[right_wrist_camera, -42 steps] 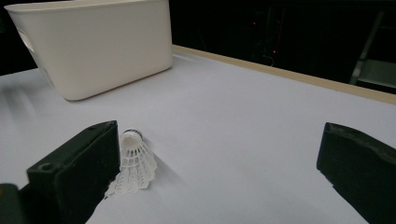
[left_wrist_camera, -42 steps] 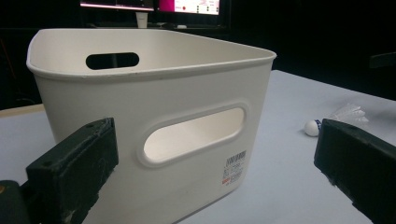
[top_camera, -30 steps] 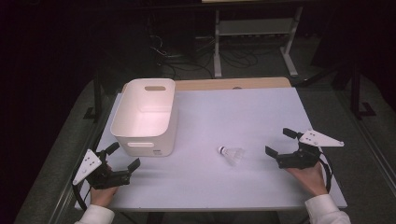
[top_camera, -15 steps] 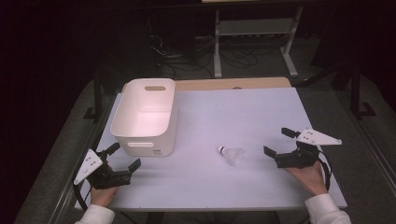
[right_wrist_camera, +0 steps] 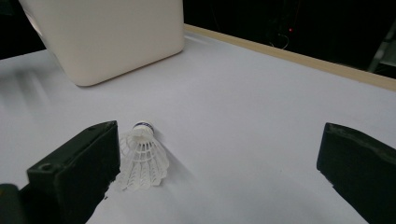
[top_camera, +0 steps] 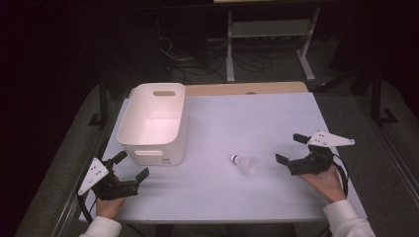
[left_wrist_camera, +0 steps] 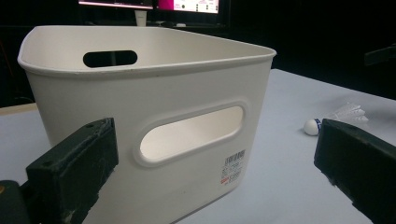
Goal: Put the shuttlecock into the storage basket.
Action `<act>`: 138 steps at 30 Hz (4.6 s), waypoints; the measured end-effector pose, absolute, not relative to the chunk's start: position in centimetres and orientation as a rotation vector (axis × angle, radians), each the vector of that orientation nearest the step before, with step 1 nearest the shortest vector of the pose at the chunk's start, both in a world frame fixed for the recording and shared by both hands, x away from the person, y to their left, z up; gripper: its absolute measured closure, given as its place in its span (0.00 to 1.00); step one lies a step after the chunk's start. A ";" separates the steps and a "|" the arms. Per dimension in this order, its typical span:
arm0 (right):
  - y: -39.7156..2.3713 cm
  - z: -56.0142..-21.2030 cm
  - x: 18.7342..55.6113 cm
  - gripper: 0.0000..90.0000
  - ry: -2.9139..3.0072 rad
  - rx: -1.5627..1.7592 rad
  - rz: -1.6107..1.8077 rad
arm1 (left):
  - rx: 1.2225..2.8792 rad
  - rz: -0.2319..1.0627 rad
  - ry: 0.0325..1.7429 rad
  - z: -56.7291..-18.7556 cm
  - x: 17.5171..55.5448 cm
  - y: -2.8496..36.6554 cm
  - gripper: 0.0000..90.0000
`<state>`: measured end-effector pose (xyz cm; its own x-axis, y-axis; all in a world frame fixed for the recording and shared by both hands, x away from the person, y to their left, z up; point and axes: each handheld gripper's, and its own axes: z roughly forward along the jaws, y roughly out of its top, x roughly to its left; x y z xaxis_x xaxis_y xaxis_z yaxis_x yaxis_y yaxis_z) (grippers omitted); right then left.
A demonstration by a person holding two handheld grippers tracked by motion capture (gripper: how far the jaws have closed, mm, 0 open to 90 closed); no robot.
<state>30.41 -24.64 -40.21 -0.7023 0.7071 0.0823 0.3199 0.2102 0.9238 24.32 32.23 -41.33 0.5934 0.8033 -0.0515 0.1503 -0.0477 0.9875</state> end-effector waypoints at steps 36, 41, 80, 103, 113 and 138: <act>-22.3 -38.9 32.5 0.00 2.278 0.905 1.417 | 1.553 0.640 0.826 -41.3 24.3 32.1 0.00; -22.0 -38.9 32.8 0.00 2.304 0.903 1.403 | 1.559 0.643 0.821 -41.3 24.3 32.2 0.00; -19.6 -38.5 36.2 0.14 2.539 0.883 1.281 | 1.559 0.643 0.817 -41.3 24.3 32.1 0.00; -18.7 -40.2 38.8 0.25 2.688 0.931 1.139 | 1.559 0.639 0.817 -41.4 24.3 32.0 0.00; -18.2 -41.0 39.2 0.41 2.729 0.891 1.093 | 1.561 0.640 0.824 -41.4 24.3 32.1 0.00; -17.0 -42.1 39.1 0.99 2.847 0.805 0.968 | 1.560 0.635 0.828 -41.3 24.3 31.9 0.00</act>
<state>39.10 -17.00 -42.10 -0.8660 0.4816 0.1346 0.4639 0.6731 0.5760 24.29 31.94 -41.35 0.5981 0.7995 -0.0548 0.1544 -0.0479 0.9868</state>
